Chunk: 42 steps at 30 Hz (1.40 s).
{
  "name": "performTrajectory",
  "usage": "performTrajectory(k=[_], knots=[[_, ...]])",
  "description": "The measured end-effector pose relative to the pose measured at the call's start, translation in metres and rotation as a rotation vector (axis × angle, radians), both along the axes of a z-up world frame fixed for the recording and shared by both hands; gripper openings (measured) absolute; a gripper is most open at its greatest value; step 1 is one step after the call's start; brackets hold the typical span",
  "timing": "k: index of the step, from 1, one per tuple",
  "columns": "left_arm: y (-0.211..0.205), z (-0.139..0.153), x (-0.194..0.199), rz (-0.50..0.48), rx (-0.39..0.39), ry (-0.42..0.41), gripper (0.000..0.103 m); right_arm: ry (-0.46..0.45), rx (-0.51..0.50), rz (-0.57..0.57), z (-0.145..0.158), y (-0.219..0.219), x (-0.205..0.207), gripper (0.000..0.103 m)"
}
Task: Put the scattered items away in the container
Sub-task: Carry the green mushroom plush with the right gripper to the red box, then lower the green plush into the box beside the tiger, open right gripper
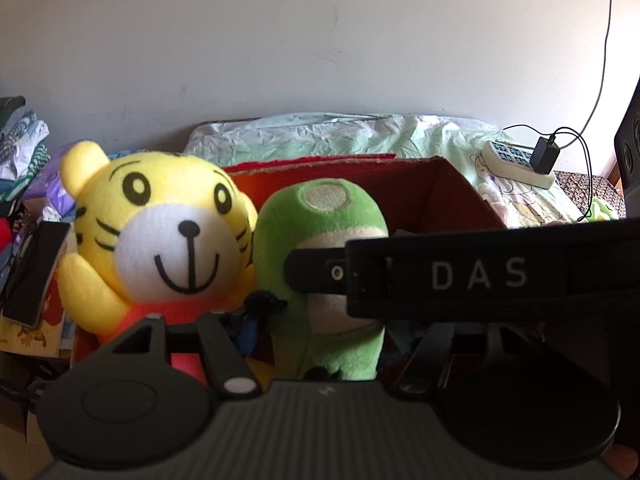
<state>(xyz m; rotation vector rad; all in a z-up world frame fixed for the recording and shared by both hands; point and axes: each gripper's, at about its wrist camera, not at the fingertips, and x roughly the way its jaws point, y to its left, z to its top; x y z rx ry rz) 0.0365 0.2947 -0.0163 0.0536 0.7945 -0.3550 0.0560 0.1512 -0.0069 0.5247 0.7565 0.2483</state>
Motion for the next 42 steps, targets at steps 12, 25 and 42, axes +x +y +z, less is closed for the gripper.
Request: performTrajectory(k=[12,25,42], knots=[[0.008,-0.021,0.001,0.038,-0.013,0.060,0.068,0.100,-0.059,0.025,-0.014,0.012,0.016,0.070],[0.014,-0.001,-0.022,0.027,0.009,-0.005,0.063,0.051,-0.028,-0.020,0.003,-0.012,0.001,0.072],[0.001,-0.001,-0.028,-0.056,-0.043,0.017,0.063,0.109,-0.032,0.029,-0.012,-0.006,0.018,0.048]])
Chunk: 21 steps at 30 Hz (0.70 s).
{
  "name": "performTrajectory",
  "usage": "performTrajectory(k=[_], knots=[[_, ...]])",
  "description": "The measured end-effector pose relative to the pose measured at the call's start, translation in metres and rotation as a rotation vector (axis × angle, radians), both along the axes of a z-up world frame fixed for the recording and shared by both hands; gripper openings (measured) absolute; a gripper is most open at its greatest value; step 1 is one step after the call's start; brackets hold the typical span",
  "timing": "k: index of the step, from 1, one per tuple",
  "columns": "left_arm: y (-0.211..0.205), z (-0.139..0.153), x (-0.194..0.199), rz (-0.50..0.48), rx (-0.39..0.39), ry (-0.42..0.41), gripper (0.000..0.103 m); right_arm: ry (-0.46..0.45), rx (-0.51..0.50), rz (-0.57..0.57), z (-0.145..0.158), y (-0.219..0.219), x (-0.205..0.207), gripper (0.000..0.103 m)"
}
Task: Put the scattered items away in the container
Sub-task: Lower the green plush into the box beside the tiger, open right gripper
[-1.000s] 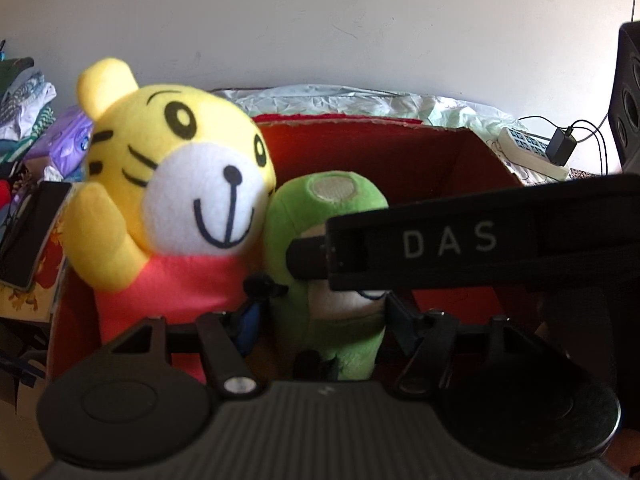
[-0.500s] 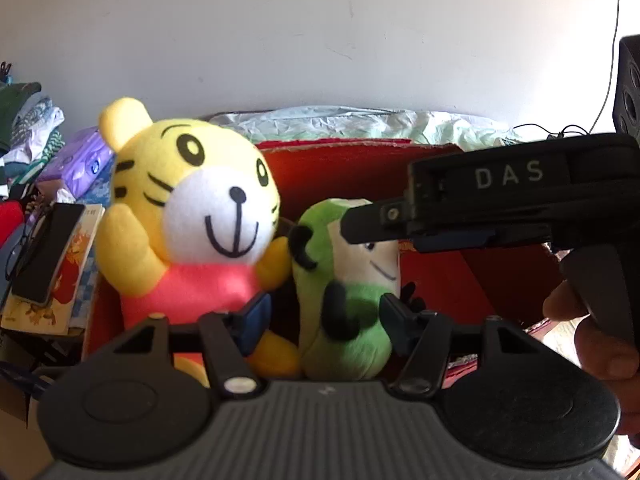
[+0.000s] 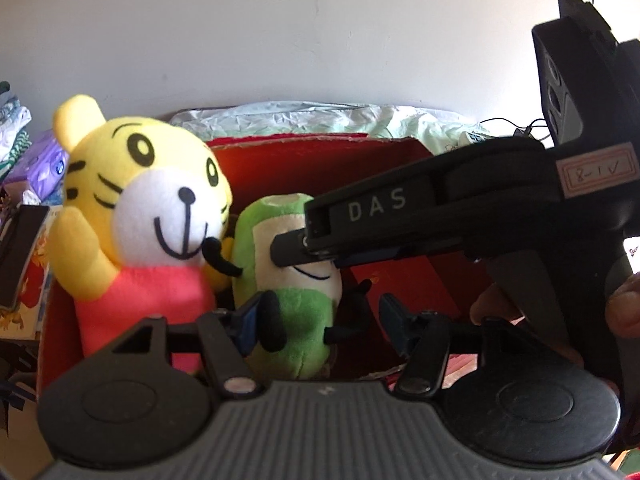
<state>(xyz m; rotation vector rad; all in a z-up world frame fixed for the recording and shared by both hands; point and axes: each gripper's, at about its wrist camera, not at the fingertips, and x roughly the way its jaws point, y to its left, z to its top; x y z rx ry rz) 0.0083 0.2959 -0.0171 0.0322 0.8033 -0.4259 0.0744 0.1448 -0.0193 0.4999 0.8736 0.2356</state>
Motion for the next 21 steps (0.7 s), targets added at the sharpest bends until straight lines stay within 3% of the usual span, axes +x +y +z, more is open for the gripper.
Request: performTrajectory(k=[5,12,21], knots=[[-0.006,0.002,0.005,0.020,0.032,-0.003,0.071,0.002,0.055,-0.051,0.002,-0.015,-0.006,0.052],[0.000,-0.010,0.019,0.074,0.050,0.081,0.067,-0.031,0.059,-0.080,0.009,-0.024,-0.013,0.048],[0.010,0.006,0.006,0.088,0.034,0.015,0.065,0.003,0.073,-0.118,0.002,-0.030,-0.009,0.037]])
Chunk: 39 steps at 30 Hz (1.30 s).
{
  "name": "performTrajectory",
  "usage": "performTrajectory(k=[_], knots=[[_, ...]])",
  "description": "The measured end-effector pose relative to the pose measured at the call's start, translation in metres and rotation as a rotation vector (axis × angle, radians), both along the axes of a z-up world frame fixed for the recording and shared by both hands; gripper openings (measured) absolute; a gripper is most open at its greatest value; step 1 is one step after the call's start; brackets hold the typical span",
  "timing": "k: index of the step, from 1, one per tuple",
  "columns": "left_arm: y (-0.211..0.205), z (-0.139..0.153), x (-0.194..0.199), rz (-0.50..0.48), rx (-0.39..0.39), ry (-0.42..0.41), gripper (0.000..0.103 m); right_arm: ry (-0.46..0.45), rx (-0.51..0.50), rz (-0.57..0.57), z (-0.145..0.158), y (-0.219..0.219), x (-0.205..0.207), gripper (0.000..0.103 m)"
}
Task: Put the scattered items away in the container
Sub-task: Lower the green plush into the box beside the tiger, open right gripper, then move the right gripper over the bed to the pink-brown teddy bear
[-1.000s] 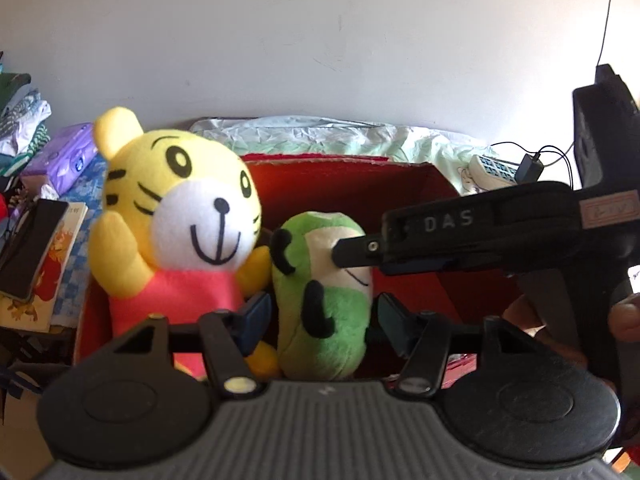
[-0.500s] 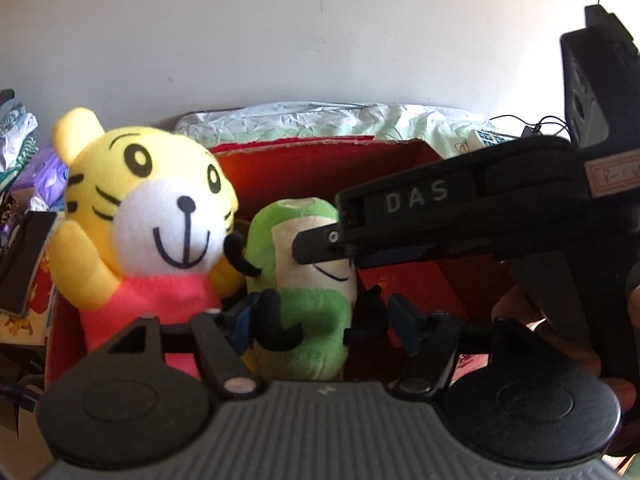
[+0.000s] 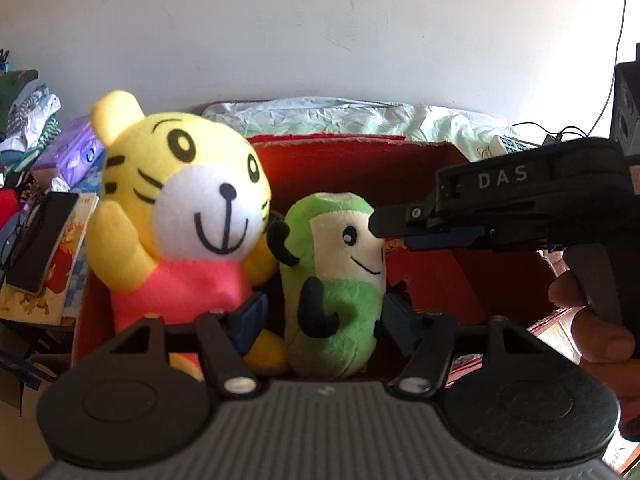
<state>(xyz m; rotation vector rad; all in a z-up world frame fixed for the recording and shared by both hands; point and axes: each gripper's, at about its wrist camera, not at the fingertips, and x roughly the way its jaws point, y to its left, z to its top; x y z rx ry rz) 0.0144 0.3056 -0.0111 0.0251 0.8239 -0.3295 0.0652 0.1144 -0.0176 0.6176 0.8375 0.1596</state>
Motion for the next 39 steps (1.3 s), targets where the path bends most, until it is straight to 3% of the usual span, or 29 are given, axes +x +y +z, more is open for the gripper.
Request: performTrajectory(k=[8,16,20,23,26,39], knots=[[-0.008,-0.007,0.001,0.010,0.042,0.036,0.061,-0.009,-0.002,0.025,0.001,0.006,-0.003,0.036],[-0.007,0.001,0.000,0.042,0.050,0.004,0.062,-0.034,-0.008,-0.011,0.012,0.003,-0.019,0.037],[-0.012,0.000,0.005,0.078,0.106,0.027,0.064,-0.053,-0.072,-0.038,0.022,0.006,-0.032,0.037],[-0.013,0.003,0.000,0.085,0.117,0.006,0.073,-0.082,-0.111,-0.054,0.030,0.007,-0.045,0.037],[-0.018,0.003,-0.002,0.073,0.137,-0.014,0.073,-0.092,-0.128,-0.071,0.033,0.005,-0.059,0.037],[-0.038,0.025,-0.020,0.095,0.141,-0.047,0.077,-0.127,-0.059,-0.086,0.035,-0.019,-0.091,0.037]])
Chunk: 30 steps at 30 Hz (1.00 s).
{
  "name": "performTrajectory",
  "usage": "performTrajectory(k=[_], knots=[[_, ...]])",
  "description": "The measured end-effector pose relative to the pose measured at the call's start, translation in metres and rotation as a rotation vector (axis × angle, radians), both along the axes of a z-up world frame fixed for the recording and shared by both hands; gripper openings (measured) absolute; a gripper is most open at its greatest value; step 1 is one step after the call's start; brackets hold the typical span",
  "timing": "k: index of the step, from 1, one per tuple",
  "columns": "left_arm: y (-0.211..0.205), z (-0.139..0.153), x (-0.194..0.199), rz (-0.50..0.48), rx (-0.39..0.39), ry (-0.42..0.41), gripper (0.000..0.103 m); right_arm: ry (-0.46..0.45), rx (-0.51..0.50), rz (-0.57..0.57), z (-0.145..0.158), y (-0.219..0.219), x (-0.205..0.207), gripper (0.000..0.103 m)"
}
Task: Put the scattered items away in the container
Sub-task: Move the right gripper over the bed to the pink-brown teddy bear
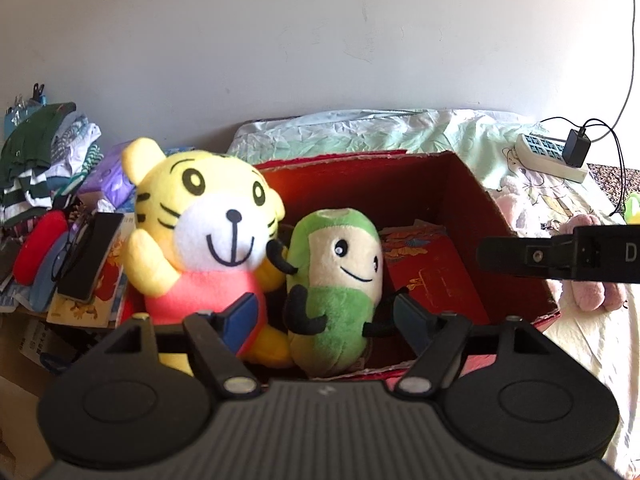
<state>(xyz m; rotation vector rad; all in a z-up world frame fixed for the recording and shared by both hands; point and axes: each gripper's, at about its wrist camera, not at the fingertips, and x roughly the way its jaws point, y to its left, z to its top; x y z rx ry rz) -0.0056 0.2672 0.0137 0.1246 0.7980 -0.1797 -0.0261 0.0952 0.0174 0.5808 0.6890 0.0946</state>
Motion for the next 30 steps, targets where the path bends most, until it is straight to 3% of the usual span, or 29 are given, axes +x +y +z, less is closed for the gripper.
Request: performTrajectory(k=[5,8,11,17,30], knots=[[-0.035,0.015,-0.004,-0.003,0.022,0.029,0.079,-0.037,0.001,-0.051,0.013,-0.033,-0.023,0.037],[-0.063,0.022,-0.007,-0.022,0.032,0.034,0.086,-0.037,-0.012,-0.089,0.019,-0.058,-0.035,0.038],[-0.096,0.026,-0.011,-0.058,0.021,0.039,0.091,-0.028,-0.031,-0.137,0.019,-0.088,-0.049,0.038],[-0.165,0.027,-0.022,-0.127,0.047,0.043,0.091,0.003,-0.022,-0.218,0.010,-0.143,-0.074,0.043],[-0.265,-0.028,-0.023,-0.155,0.130,0.165,0.092,0.132,-0.002,-0.262,-0.039,-0.227,-0.099,0.043]])
